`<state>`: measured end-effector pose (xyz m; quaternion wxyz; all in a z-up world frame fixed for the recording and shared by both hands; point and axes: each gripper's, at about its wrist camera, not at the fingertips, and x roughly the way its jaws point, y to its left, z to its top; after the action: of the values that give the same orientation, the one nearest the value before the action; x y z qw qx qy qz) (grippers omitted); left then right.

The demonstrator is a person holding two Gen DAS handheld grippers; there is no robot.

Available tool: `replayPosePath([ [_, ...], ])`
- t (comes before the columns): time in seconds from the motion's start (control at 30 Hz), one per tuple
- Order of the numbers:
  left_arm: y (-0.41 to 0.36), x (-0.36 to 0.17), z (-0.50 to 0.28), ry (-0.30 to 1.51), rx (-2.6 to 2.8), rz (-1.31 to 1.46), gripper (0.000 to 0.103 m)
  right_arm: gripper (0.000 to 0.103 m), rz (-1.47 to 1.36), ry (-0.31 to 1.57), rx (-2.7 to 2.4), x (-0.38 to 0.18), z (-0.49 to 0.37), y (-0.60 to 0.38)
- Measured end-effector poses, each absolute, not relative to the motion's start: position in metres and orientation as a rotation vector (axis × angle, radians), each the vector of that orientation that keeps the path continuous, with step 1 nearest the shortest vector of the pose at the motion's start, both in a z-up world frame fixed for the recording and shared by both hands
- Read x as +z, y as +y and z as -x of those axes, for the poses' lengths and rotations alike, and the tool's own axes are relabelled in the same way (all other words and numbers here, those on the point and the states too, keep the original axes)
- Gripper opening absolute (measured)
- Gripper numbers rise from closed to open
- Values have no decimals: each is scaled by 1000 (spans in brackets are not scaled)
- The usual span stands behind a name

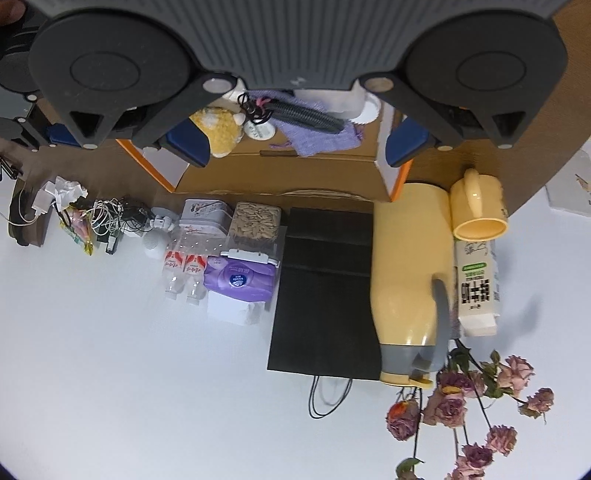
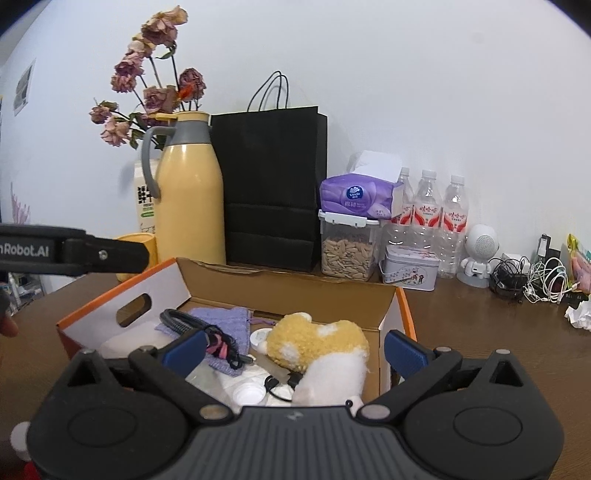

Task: Organize objects
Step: 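Withdraw both tools from the box toward the remaining table items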

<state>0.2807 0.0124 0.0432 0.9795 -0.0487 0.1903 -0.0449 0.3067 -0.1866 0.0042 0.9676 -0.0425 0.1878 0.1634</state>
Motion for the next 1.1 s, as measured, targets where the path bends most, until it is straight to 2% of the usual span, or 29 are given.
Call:
replayPosePath([
  [0.53,47,47,-209,422,-26,85,103,103,96,405,373,11,-235,-199],
  [1.1,72,11,-152,533,2,94,103,103,72,480,412,-5,-181,-198],
])
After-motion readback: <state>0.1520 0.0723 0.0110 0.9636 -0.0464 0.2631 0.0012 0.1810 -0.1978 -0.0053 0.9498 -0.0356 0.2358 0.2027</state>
